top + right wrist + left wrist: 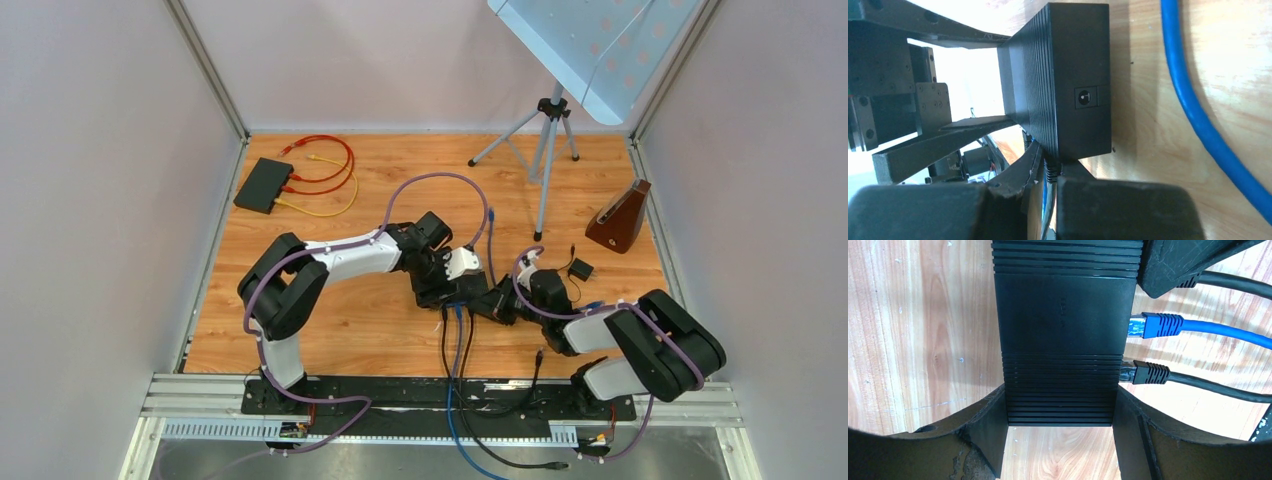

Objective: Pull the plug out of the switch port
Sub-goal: Pull the connector from the switch port.

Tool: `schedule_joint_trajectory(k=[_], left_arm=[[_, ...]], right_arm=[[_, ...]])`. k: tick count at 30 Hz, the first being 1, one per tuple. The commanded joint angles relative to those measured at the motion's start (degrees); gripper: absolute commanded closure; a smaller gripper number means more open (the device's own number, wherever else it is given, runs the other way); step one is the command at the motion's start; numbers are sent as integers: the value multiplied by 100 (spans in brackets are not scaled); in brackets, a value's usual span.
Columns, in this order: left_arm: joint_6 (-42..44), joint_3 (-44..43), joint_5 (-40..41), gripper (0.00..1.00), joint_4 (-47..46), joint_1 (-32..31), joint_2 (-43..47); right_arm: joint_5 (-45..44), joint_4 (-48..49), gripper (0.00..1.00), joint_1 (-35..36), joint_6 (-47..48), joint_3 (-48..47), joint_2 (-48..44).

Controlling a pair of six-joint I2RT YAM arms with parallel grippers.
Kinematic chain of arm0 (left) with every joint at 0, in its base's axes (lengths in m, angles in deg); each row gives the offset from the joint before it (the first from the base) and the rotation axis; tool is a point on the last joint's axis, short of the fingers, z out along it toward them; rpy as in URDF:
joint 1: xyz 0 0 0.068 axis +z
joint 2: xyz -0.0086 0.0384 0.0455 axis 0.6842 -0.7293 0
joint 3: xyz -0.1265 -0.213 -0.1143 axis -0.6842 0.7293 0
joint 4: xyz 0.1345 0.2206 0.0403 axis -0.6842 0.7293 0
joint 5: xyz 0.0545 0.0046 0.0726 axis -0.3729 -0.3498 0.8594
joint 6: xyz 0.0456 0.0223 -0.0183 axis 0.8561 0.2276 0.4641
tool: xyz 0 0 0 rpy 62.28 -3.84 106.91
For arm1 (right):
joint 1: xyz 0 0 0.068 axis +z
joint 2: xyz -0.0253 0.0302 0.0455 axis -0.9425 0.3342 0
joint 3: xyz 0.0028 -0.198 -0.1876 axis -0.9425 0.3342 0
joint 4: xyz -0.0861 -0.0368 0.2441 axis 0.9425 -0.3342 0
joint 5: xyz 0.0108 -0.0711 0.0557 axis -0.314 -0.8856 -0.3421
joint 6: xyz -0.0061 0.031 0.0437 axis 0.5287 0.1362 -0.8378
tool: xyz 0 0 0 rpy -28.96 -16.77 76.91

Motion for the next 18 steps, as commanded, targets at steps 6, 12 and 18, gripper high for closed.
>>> schedule_joint_trajectory(k=[6, 12, 18], left_arm=[[-227, -35, 8, 35, 231, -37, -274], [-267, -91, -40, 35, 252, -37, -364], [-341, -93, 6, 37, 256, -37, -377]], right_arm=[[691, -39, 100, -16, 384, -215, -24], [567, -873, 100, -6, 390, -454, 222], [1572, 488, 100, -14, 241, -144, 430]])
